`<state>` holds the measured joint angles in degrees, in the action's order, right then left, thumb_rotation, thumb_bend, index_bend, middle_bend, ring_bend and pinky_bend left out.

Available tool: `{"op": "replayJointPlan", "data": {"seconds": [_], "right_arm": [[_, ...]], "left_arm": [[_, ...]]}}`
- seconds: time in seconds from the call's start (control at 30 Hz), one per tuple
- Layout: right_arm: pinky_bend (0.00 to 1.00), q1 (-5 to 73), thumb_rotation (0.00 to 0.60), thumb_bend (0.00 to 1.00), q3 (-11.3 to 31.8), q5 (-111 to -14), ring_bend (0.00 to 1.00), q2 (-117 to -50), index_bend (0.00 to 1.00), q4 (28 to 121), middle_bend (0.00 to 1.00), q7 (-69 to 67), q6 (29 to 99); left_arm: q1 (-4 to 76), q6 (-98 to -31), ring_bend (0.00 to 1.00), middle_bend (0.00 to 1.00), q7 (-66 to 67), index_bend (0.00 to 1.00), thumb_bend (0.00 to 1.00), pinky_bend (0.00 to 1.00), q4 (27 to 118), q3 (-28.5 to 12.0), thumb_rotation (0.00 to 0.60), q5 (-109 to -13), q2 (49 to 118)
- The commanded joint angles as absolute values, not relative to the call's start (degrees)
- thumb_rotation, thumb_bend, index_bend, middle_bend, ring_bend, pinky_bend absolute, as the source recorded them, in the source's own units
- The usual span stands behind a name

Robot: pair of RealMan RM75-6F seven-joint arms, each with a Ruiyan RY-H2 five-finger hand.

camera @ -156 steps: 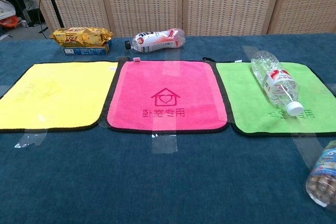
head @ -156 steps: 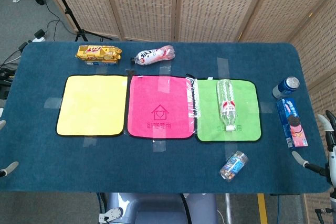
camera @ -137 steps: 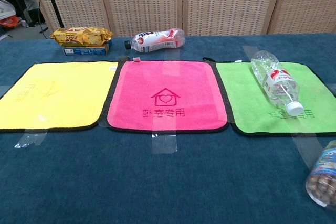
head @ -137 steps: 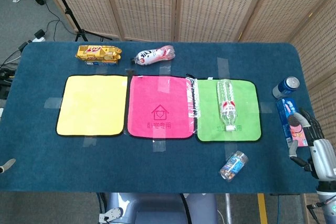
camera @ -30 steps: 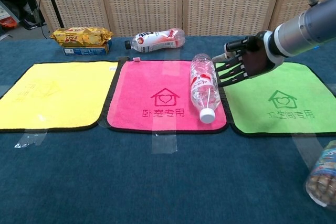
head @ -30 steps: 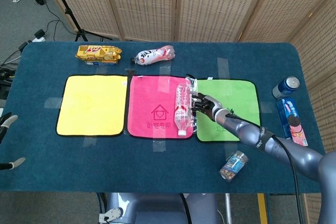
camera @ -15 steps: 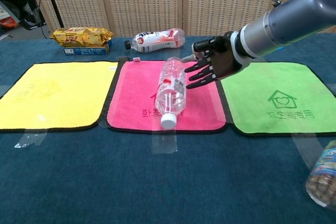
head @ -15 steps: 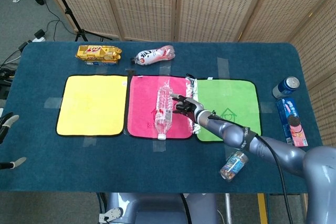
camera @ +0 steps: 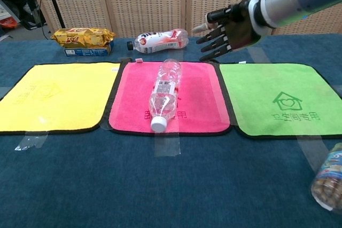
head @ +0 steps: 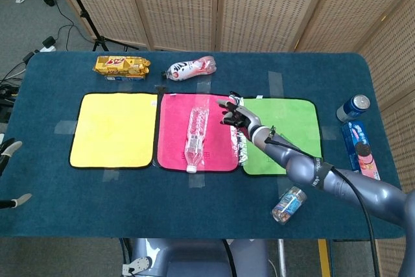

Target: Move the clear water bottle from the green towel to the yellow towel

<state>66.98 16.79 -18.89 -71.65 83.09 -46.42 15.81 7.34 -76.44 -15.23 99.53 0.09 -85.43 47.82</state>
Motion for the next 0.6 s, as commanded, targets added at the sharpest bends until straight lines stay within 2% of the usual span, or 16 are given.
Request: {"op": "replayJointPlan", "data": {"seconds": [0.03,0.17,0.2,0.23,0.3,0.33,0.37,0.47,0.6], "right_arm": [[0.12,60.58,0.600,1.00,18.83,-29.71,0.00,-62.02,0.08,95.57,0.01,-39.31,25.72],[0.12,49.98,0.600,1.00,18.32,-45.89,0.00,-54.91,0.08,108.26,0.01,-33.16,40.21],[0.12,47.44,0.600,0.94,17.35,-50.39,0.00,-53.94,0.08,109.84,0.01,-31.47,43.46],[0.12,43.83,0.600,0.83,15.25,-57.30,0.00,-52.96,0.08,110.83,0.00,-28.03,48.74],[0.10,38.35,0.600,0.28,12.01,-66.93,0.00,-53.33,0.07,110.19,0.00,-23.59,57.57],[0.08,35.97,0.600,0.10,10.50,-70.65,0.00,-53.87,0.06,108.92,0.00,-21.23,61.74],[0.07,33.90,0.600,0.03,9.31,-73.77,0.00,-54.79,0.05,107.75,0.00,-19.73,65.43],[0.03,27.06,0.600,0.00,5.93,-82.49,0.00,-58.16,0.05,101.45,0.00,-16.21,77.42],[0.01,22.71,0.600,0.00,4.31,-86.87,0.00,-61.20,0.03,96.29,0.00,-14.75,85.01]], "left_arm": [[7.73,-76.06,0.00,0.00,-15.34,0.00,0.00,0.00,99.28,0.03,0.600,-85.74,47.94],[8.83,-75.17,0.00,0.00,-15.56,0.00,0.00,0.00,98.62,-0.30,0.600,-86.42,48.28],[9.10,-75.03,0.00,0.00,-15.54,0.00,0.00,0.00,98.40,-0.41,0.600,-86.59,48.41],[9.59,-74.71,0.00,0.00,-15.52,0.00,0.00,0.00,98.11,-0.60,0.600,-86.86,48.64],[10.31,-73.97,0.00,0.00,-15.61,0.00,0.00,0.00,98.14,-0.83,0.600,-86.92,48.78],[10.67,-73.76,0.00,0.00,-15.61,0.00,0.00,0.00,98.40,-1.03,0.600,-86.98,48.82],[10.96,-73.61,0.00,0.00,-15.43,0.00,0.00,0.00,98.61,-1.21,0.600,-86.97,48.88],[12.55,-72.97,0.00,0.00,-13.88,0.00,0.00,0.00,99.49,-2.00,0.600,-87.80,48.93],[14.11,-72.43,0.00,0.00,-12.47,0.00,0.02,0.00,100.24,-2.79,0.600,-88.73,49.01]]}}
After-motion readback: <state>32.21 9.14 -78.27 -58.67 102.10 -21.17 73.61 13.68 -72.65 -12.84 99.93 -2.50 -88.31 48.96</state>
